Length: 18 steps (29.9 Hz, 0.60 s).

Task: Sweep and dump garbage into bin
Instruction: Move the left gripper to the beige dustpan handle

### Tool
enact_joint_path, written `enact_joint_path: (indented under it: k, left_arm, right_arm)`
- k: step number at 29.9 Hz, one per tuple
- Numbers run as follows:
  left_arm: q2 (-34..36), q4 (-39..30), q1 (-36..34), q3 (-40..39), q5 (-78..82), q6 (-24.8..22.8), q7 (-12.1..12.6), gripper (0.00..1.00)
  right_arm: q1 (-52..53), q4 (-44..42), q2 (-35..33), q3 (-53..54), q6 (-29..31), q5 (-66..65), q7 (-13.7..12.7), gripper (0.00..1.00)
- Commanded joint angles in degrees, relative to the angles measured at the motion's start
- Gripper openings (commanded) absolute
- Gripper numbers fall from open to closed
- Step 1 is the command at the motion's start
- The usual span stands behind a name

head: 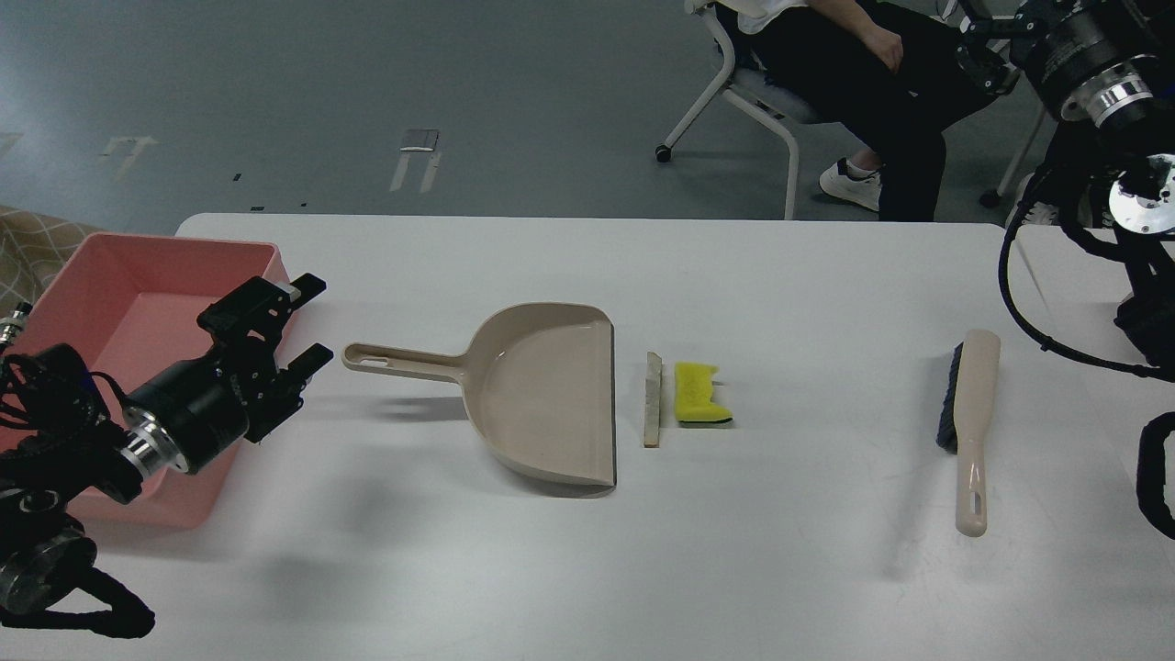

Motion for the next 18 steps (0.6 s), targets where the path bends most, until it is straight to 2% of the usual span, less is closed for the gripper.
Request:
enact_joint_path:
  k: [1,9,18]
  left_arm:
    - [-0.84,-0.43,3.9,0.0,0.18,2.44,-0.01,0.94]
    - [-7.16,-1.66,8.65,-0.09,2.55,9.99,0.34,0.95]
    - [-15.25,-1.13,8.56,-0.09,5.28,12.37,2.1,0.94]
  right_arm:
    - [-0.12,0.0,-0.05,0.0,-0.09,0.0,0.04,1.0]
    - [-0.48,0.0,0.04,0.0,-0.53,0.0,-0.04,1.0]
    - [-0.48,0.0,0.21,0.0,-0.62,0.0,-0.04,1.0]
